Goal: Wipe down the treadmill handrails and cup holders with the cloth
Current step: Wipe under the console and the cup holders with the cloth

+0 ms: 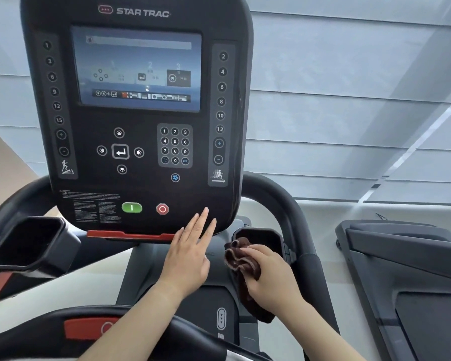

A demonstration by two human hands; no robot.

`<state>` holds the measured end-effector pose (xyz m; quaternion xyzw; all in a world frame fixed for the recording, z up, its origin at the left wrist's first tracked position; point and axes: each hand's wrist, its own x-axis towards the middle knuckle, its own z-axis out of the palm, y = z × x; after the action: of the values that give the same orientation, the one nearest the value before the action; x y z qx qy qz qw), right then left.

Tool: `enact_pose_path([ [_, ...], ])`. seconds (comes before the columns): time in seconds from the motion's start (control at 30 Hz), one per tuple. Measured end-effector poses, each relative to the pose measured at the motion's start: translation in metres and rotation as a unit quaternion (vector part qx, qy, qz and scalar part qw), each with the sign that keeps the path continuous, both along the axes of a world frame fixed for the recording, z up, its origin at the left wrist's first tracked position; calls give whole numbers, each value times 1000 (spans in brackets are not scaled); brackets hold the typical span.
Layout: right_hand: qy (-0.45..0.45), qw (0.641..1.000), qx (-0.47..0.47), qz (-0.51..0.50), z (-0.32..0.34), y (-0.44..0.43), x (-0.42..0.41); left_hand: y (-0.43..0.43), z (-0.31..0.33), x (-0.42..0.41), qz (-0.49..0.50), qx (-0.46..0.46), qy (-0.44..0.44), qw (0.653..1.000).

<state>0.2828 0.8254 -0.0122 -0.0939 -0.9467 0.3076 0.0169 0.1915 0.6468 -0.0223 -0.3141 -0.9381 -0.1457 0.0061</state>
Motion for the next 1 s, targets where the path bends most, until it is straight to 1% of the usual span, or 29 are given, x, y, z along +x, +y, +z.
enact_pose_path([
  [0.13,7,1000,-5,-22,2,-6,-16,2,-1,-2,8,-6,1,1000],
  [0.2,4,1000,-2,-13,4,-8,-20,3,-2,-1,12,-17,1,1000],
  [0.33,9,1000,-1,25,3,-2,2,3,0,1,12,-25,3,1000],
  [0.43,33,999,7,38,-2,4,23,2,1,2,10,-26,6,1000],
  [0.5,61,998,19,24,-3,10,28,1,1,2,11,-35,9,999],
  [0.6,112,993,33,-35,-2,19,23,2,-1,3,17,-40,11,999],
  [0.63,114,992,40,-40,-2,20,21,3,-1,3,19,-42,12,999],
  [0.77,91,995,52,-3,-7,10,23,4,0,5,21,-53,14,998],
  [0.87,79,997,11,1,-9,2,26,3,1,4,18,-56,8,998],
  [1.0,103,989,-102,-36,6,-1,17,-9,9,0,0,-61,-2,998],
])
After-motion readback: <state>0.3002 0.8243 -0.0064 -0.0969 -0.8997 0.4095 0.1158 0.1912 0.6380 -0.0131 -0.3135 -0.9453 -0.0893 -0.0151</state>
